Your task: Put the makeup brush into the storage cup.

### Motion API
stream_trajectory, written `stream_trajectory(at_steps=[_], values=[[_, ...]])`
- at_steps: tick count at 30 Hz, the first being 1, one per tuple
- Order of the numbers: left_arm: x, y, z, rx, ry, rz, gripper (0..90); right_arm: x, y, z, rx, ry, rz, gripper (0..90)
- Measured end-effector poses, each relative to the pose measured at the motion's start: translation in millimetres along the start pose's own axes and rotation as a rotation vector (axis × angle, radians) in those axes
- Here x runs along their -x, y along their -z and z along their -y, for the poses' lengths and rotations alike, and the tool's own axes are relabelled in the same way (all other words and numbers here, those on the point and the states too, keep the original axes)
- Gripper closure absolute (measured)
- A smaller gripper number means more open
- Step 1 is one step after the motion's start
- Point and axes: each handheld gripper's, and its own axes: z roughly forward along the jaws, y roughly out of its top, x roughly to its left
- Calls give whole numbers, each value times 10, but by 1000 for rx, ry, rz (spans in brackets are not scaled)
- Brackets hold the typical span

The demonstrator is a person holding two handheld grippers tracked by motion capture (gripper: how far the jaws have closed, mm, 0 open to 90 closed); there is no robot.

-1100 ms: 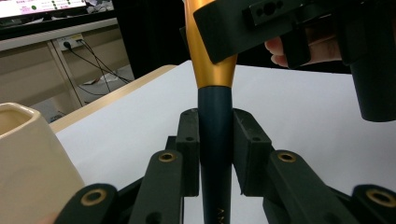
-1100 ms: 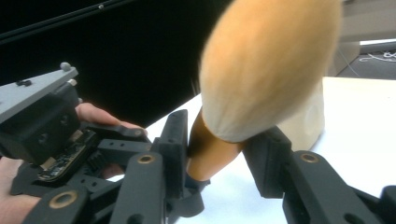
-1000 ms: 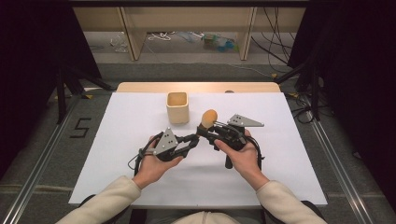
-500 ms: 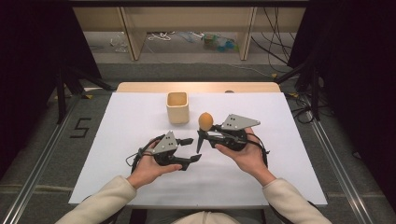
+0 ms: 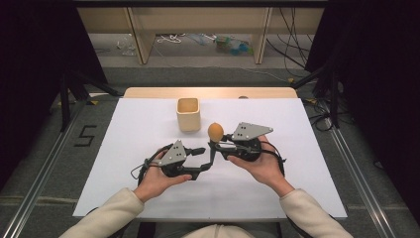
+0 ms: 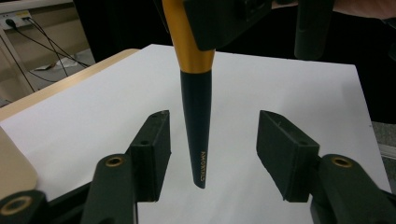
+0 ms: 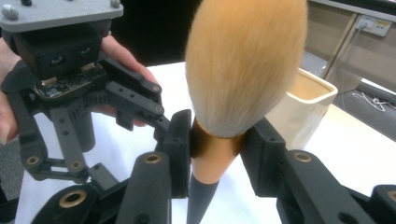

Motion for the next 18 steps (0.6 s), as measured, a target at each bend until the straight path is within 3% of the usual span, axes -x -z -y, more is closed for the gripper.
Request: stream_trajectory(at_steps=[16, 17, 18], values=[[15, -84, 4, 19, 11, -35, 514, -45, -11, -37, -14, 3, -19, 661], [3, -84, -2, 22, -6, -35, 523, -43, -11, -37, -14, 6, -17, 661], [11, -85, 0, 23, 11, -41, 534, -44, -11, -38, -13, 5, -17, 661]])
